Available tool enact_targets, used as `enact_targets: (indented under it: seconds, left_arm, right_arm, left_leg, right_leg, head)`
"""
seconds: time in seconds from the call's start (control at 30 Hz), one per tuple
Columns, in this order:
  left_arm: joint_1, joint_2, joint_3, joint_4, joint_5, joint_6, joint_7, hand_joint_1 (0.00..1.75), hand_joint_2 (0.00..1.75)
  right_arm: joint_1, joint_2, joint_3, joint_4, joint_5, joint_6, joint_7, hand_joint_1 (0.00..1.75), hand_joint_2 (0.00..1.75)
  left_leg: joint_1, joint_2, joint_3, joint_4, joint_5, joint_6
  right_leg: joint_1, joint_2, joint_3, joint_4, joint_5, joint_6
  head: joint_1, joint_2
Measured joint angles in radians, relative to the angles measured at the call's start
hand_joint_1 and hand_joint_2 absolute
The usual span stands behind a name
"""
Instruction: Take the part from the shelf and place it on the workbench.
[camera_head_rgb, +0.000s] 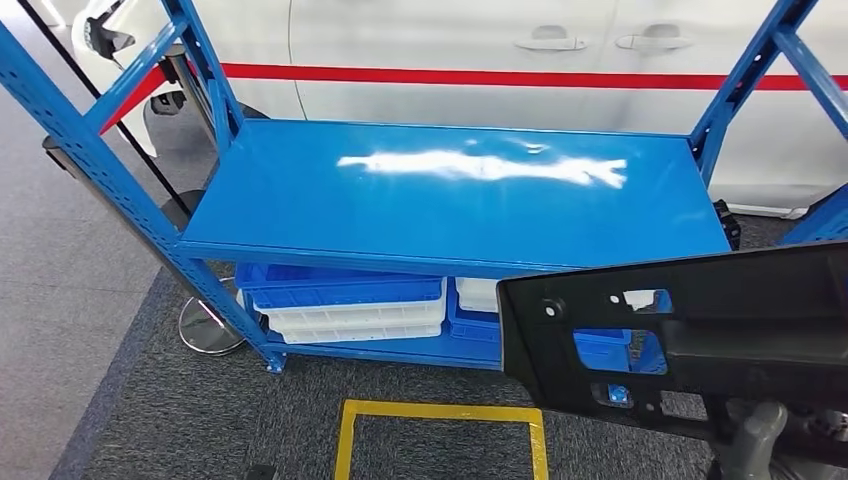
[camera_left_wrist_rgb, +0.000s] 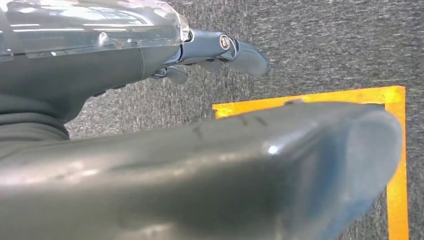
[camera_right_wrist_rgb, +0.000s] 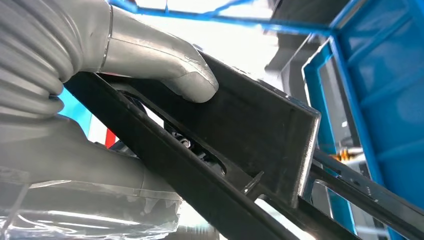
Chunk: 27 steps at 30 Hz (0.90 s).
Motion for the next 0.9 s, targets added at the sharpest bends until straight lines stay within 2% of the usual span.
enact_targets:
  seconds: [0.03, 0.07, 0.1, 0.13, 0.17, 0.2, 0.23, 0.27, 0.3, 0.33, 0.37, 0.4, 0.43, 0.47, 0.5, 0.53, 0.57, 0.6, 0.67, 0.7, 0.77, 0.8, 0.83, 0.87, 0.9]
  left_arm:
    - [0.0, 0.001, 0.002, 0.0, 0.003, 0.001, 0.001, 0.0, 0.0]
    - [0.001, 0.002, 0.004, 0.0, 0.005, 0.001, 0.002, 0.0, 0.0]
    - [0.001, 0.003, 0.006, -0.001, 0.007, 0.002, 0.002, 0.0, 0.0]
    - [0.0, 0.003, 0.007, -0.001, 0.008, 0.002, 0.003, 0.0, 0.0]
    - [0.0, 0.002, 0.008, -0.001, 0.008, 0.002, 0.003, 0.0, 0.0]
    - [-0.001, 0.001, 0.008, -0.001, 0.009, 0.001, 0.003, 0.0, 0.0]
    - [-0.001, 0.0, 0.009, -0.001, 0.009, 0.001, 0.002, 0.0, 0.0]
    - [-0.001, -0.001, 0.011, -0.001, 0.01, 0.001, 0.002, 0.0, 0.0]
    - [0.0, -0.001, 0.013, -0.001, 0.01, 0.001, 0.001, 0.0, 0.0]
    - [0.002, -0.002, 0.016, -0.001, 0.01, 0.001, 0.001, 0.0, 0.0]
    - [0.003, -0.002, 0.02, -0.001, 0.01, 0.001, 0.002, 0.0, 0.0]
    - [0.003, -0.002, 0.023, -0.001, 0.01, 0.001, 0.002, 0.0, 0.0]
    - [0.003, -0.003, 0.025, -0.001, 0.01, 0.001, 0.003, 0.0, 0.0]
    - [0.002, -0.004, 0.027, -0.001, 0.01, 0.001, 0.004, 0.0, 0.0]
    - [0.002, -0.004, 0.027, -0.001, 0.01, 0.001, 0.004, 0.0, 0.0]
    - [0.001, -0.005, 0.028, -0.001, 0.01, 0.001, 0.005, 0.0, 0.0]
    - [0.001, -0.005, 0.029, -0.001, 0.01, 0.001, 0.005, 0.0, 0.0]
    - [0.0, -0.005, 0.03, -0.001, 0.01, 0.001, 0.006, 0.0, 0.0]
    - [-0.002, -0.005, 0.031, -0.001, 0.009, 0.001, 0.006, 0.0, 0.0]
    - [-0.004, -0.004, 0.031, -0.001, 0.008, -0.001, 0.005, 0.0, 0.0]
    - [-0.003, -0.004, 0.031, -0.001, 0.007, -0.006, 0.003, 0.0, 0.0]
    - [-0.002, -0.003, 0.031, -0.001, 0.006, -0.009, 0.001, 0.0, 0.0]
    - [0.0, -0.002, 0.031, -0.001, 0.004, -0.012, -0.001, 0.0, 0.0]
    - [0.001, -0.002, 0.031, -0.001, 0.002, -0.015, -0.003, 0.0, 0.0]
    - [0.003, -0.001, 0.031, -0.001, -0.001, -0.017, -0.003, 0.0, 0.0]
  right_arm:
    - [-0.001, 0.0, -0.016, 0.0, 0.0, 0.0, 0.0, 1.75, 1.75]
    - [-0.002, 0.0, -0.032, 0.0, 0.001, 0.0, 0.0, 1.75, 1.75]
    - [-0.002, 0.0, -0.049, 0.0, 0.002, -0.001, 0.0, 1.75, 1.75]
    - [-0.002, 0.0, -0.067, -0.001, 0.003, -0.001, 0.0, 1.75, 1.75]
    - [-0.002, -0.001, -0.087, -0.001, 0.003, -0.001, 0.0, 1.75, 1.75]
    - [-0.001, -0.002, -0.108, -0.002, 0.002, -0.001, -0.001, 1.75, 1.75]
    - [0.0, -0.005, -0.13, -0.004, 0.001, 0.0, -0.001, 1.75, 1.75]
    - [0.0, -0.008, -0.15, -0.005, 0.001, 0.001, -0.001, 1.75, 1.75]
    - [0.001, -0.011, -0.168, -0.005, 0.001, 0.002, -0.001, 1.75, 1.75]
    - [0.003, -0.012, -0.184, -0.005, 0.001, 0.002, -0.001, 1.75, 1.75]
    - [0.006, -0.013, -0.198, -0.005, 0.001, 0.002, -0.001, 1.75, 1.75]
    - [0.009, -0.014, -0.213, -0.005, 0.0, 0.002, -0.001, 1.75, 1.75]
    - [0.011, -0.016, -0.228, -0.005, -0.002, 0.001, -0.001, 1.75, 1.75]
    - [0.012, -0.018, -0.243, -0.005, -0.004, 0.0, -0.001, 1.75, 1.75]
    - [0.012, -0.019, -0.257, -0.005, -0.006, -0.002, 0.0, 1.75, 1.75]
    - [0.013, -0.021, -0.272, -0.005, -0.007, -0.004, 0.0, 1.75, 1.75]
    - [0.014, -0.023, -0.286, -0.006, -0.009, -0.006, 0.001, 1.75, 1.75]
    - [0.016, -0.024, -0.3, -0.006, -0.01, -0.01, 0.003, 1.75, 1.75]
    - [0.022, -0.026, -0.329, -0.007, -0.011, -0.018, 0.015, 1.75, 1.75]
    - [0.025, -0.028, -0.345, -0.007, -0.011, -0.024, 0.022, 1.75, 1.75]
    - [0.027, -0.035, -0.379, -0.008, -0.018, -0.031, 0.041, 1.75, 1.75]
    - [0.027, -0.04, -0.397, -0.008, -0.028, -0.034, 0.052, 1.75, 1.75]
    - [0.027, -0.046, -0.417, -0.008, -0.041, -0.036, 0.064, 1.75, 1.75]
    - [0.028, -0.052, -0.439, -0.008, -0.057, -0.037, 0.074, 1.75, 1.75]
    - [0.028, -0.058, -0.464, -0.008, -0.073, -0.037, 0.083, 1.75, 1.75]
  left_leg:
    - [-0.001, -0.021, 0.042, -0.067, 0.016, 0.007]
    - [-0.003, -0.038, 0.069, -0.112, 0.023, 0.012]
    - [-0.005, -0.048, 0.081, -0.135, 0.023, 0.014]
    - [-0.008, -0.042, 0.081, -0.14, 0.027, 0.013]
    - [-0.005, -0.031, 0.082, -0.148, 0.031, 0.016]
    - [-0.003, -0.019, 0.084, -0.156, 0.037, 0.021]
    - [0.0, -0.005, 0.084, -0.163, 0.044, 0.027]
    - [0.003, 0.009, 0.084, -0.169, 0.05, 0.032]
    - [0.001, 0.023, 0.082, -0.17, 0.052, 0.035]
    - [0.0, 0.037, 0.078, -0.17, 0.053, 0.036]
    - [0.0, 0.052, 0.076, -0.169, 0.054, 0.036]
    - [0.0, 0.066, 0.074, -0.167, 0.053, 0.035]
    - [0.001, 0.08, 0.073, -0.165, 0.052, 0.033]
    - [0.001, 0.093, 0.073, -0.161, 0.05, 0.029]
    - [0.002, 0.104, 0.073, -0.156, 0.046, 0.024]
    - [0.0, 0.113, 0.073, -0.15, 0.041, 0.017]
    - [-0.003, 0.122, 0.073, -0.146, 0.036, 0.01]
    - [-0.005, 0.13, 0.074, -0.142, 0.033, 0.003]
    - [-0.007, 0.145, 0.077, -0.141, 0.028, -0.007]
    - [-0.005, 0.138, 0.077, -0.136, 0.02, -0.012]
    - [0.0, 0.093, 0.053, -0.075, -0.025, -0.02]
    - [0.002, 0.064, 0.026, -0.013, -0.059, -0.022]
    - [0.002, 0.047, -0.007, 0.06, -0.093, -0.021]
    - [0.002, 0.039, -0.038, 0.124, -0.114, -0.021]
    - [0.002, 0.035, -0.056, 0.159, -0.116, -0.019]
  right_leg:
    - [0.0, 0.009, -0.005, 0.0, 0.006, 0.004]
    - [-0.001, 0.018, -0.008, 0.001, 0.011, 0.008]
    - [-0.003, 0.026, -0.012, 0.001, 0.016, 0.014]
    - [-0.005, 0.035, -0.014, -0.001, 0.021, 0.022]
    - [-0.006, 0.043, -0.016, 0.0, 0.025, 0.028]
    - [-0.005, 0.037, -0.021, 0.007, 0.021, 0.033]
    - [-0.004, 0.021, -0.033, 0.029, 0.004, 0.038]
    - [-0.003, -0.001, -0.054, 0.073, -0.025, 0.042]
    - [-0.004, -0.025, -0.081, 0.131, -0.061, 0.047]
    - [-0.007, -0.038, -0.11, 0.197, -0.096, 0.052]
    - [-0.011, -0.046, -0.13, 0.248, -0.116, 0.057]
    - [-0.015, -0.051, -0.134, 0.268, -0.118, 0.062]
    - [-0.02, -0.057, -0.118, 0.251, -0.103, 0.067]
    - [-0.023, -0.068, -0.083, 0.196, -0.075, 0.07]
    - [-0.024, -0.09, -0.04, 0.124, -0.05, 0.07]
    - [-0.023, -0.11, -0.006, 0.062, -0.031, 0.066]
    - [-0.02, -0.123, 0.016, 0.022, -0.022, 0.06]
    - [-0.017, -0.128, 0.022, 0.006, -0.022, 0.052]
    - [-0.014, -0.105, 0.017, 0.009, -0.021, 0.037]
    - [-0.016, -0.095, 0.016, 0.008, -0.019, 0.032]
    - [-0.02, -0.075, 0.015, 0.005, -0.016, 0.019]
    - [-0.02, -0.065, 0.013, 0.005, -0.015, 0.015]
    - [-0.019, -0.054, 0.012, 0.005, -0.014, 0.013]
    - [-0.018, -0.041, 0.011, 0.006, -0.014, 0.012]
    - [-0.017, -0.027, 0.011, 0.007, -0.013, 0.011]
  head:
    - [0.0, 0.0]
    - [0.0, 0.0]
    - [0.0, 0.0]
    - [0.0, 0.0]
    - [0.0, 0.0]
    - [0.0, 0.0]
    - [0.0, 0.0]
    - [0.001, 0.0]
    - [0.001, 0.0]
    - [0.001, 0.0]
    - [0.001, 0.0]
    - [0.001, 0.0]
    - [0.001, 0.0]
    - [0.001, 0.0]
    - [0.001, 0.0]
    - [0.001, 0.0]
    - [0.001, 0.0]
    - [0.001, 0.0]
    - [0.001, 0.0]
    - [0.001, 0.0]
    - [0.001, 0.0]
    - [0.001, 0.0]
    - [0.001, 0.0]
    - [0.001, 0.0]
    - [0.001, 0.0]
